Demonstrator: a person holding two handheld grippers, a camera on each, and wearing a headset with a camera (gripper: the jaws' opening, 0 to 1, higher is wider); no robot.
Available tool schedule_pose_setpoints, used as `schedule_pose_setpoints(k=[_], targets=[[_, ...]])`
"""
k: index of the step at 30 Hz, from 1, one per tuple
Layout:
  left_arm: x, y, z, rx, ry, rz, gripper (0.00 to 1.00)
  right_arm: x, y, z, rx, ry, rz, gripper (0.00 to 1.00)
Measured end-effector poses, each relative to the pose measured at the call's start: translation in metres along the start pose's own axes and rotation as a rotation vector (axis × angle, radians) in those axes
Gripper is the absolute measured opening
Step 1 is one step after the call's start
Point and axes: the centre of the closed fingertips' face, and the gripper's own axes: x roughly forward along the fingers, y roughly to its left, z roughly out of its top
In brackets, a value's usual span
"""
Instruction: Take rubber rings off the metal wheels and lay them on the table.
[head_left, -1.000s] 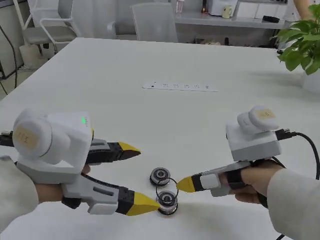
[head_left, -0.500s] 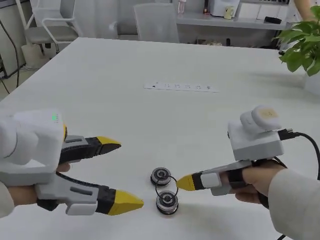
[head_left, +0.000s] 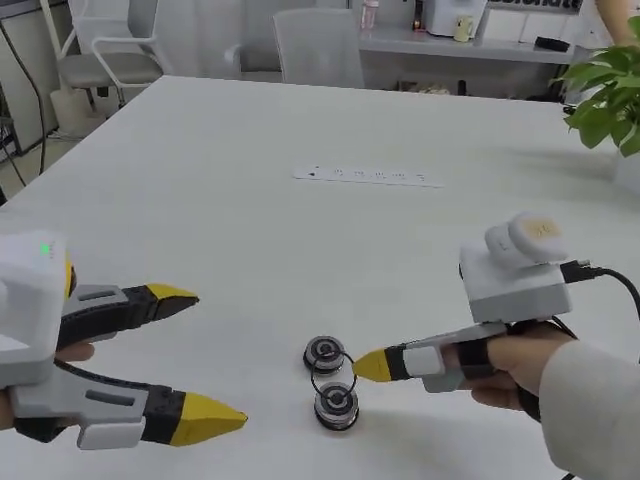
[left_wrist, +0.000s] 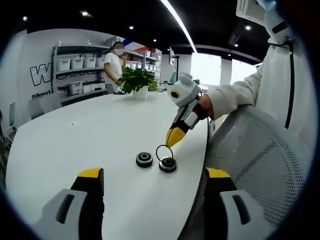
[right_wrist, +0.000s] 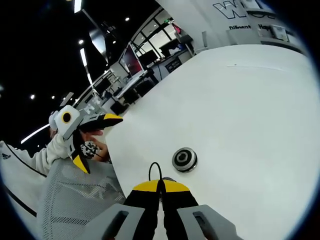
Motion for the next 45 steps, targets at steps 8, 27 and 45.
schedule_pose_setpoints(k=[8,27,45], targets=[[0.004,-0.007,-0.008,-0.022,0.024,-0.043,0.86,0.001,0.010,0.002,-0.001,-0.013,0.016,0.00],[0.006,-0.012,-0.022,-0.046,0.079,-0.065,0.88,0.018,0.034,-0.002,-0.070,0.011,0.080,0.00],[0.007,-0.014,-0.027,-0.062,0.097,-0.074,0.86,0.048,0.041,-0.016,-0.086,0.020,0.091,0.00]])
